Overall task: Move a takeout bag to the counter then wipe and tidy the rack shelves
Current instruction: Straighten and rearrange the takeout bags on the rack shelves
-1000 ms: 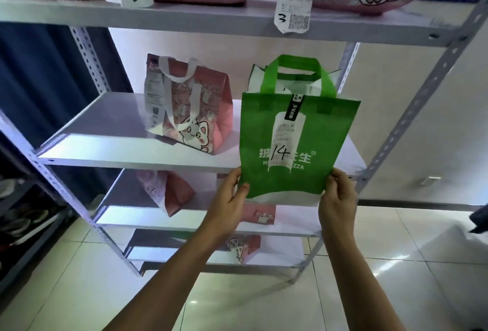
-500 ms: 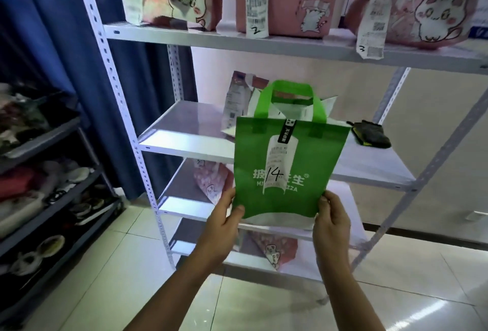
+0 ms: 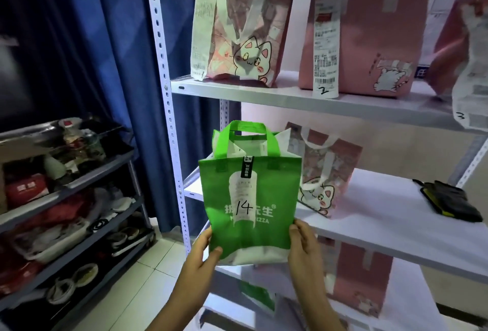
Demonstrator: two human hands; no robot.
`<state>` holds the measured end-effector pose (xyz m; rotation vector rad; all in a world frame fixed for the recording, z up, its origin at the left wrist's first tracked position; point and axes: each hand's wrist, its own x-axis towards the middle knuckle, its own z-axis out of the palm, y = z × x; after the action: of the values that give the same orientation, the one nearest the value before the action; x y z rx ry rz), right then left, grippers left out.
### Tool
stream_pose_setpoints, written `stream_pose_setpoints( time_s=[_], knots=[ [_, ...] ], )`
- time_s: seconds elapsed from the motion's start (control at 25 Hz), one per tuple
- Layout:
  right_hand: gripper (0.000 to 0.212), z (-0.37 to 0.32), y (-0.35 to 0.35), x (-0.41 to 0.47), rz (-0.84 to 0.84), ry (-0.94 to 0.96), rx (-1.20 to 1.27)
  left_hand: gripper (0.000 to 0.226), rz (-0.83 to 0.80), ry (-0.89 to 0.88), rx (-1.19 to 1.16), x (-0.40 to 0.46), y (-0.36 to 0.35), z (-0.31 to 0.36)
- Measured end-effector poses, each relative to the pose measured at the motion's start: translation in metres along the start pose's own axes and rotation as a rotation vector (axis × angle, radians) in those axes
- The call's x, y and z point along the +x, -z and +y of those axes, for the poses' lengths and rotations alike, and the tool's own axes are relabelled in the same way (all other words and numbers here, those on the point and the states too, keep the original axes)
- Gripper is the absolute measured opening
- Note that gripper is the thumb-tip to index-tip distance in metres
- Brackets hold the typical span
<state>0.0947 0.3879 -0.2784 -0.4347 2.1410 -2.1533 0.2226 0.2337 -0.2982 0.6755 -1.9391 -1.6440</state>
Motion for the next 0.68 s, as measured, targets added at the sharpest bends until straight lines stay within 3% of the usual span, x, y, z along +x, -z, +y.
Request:
stream_pose_setpoints(
  time_s=[0.36, 0.68],
  knots=[
    [0.011, 0.009, -0.073, 0.09, -0.023, -0.04, 0.039, 0.037, 0.068, -0.041, 0.066, 0.105, 0.026, 0.012],
    [0.02, 0.03, -0.121, 0.144, 0.003, -0.106, 0.004, 0.042, 0.016, -0.047, 0.065, 0.184, 0.043, -0.003]
  ],
)
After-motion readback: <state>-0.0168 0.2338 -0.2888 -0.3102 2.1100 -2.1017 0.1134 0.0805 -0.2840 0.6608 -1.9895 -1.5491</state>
